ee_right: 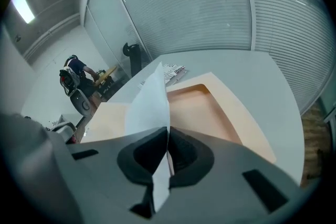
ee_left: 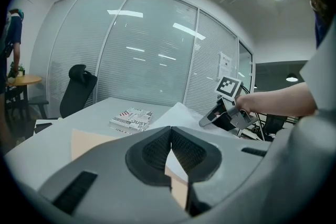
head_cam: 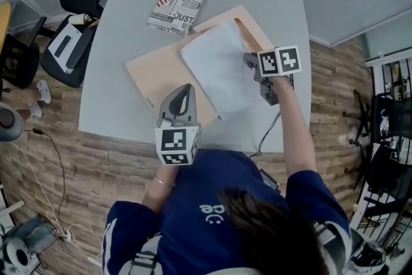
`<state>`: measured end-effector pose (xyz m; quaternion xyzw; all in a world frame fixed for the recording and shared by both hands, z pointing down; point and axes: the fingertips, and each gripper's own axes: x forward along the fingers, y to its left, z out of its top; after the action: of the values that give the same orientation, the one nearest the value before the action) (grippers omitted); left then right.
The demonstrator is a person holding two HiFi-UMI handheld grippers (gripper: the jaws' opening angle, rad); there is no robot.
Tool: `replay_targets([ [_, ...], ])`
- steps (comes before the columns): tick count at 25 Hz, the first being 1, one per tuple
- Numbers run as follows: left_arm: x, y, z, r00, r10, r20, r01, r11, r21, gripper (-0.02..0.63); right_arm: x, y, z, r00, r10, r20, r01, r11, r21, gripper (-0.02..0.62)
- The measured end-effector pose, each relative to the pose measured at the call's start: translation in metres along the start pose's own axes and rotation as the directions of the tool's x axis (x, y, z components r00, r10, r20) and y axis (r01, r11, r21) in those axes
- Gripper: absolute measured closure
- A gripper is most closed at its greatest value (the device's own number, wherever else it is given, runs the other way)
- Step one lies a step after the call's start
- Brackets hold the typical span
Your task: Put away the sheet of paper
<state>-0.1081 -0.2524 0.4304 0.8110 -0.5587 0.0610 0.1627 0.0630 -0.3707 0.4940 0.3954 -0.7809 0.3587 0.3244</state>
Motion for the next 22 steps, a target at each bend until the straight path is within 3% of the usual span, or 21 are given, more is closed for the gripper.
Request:
replay_targets([
  [7, 0.01, -0.001, -0.005, 1.0, 0.017, -0.026, -0.017, 1.0, -0.015, 0.601, 0.027, -0.025, -0.011, 0.994, -0.013, -0.106, 0.018, 0.999, 0.05, 0.588],
  [22, 0.021, 0.005, -0.011, 0.995, 0.071, -0.075, -0.071, 0.997, 0.01, 0.601, 0.081, -0.054, -0.017, 0.974, 0.034, -0.222, -0.001, 0.989, 0.147, 0.588],
])
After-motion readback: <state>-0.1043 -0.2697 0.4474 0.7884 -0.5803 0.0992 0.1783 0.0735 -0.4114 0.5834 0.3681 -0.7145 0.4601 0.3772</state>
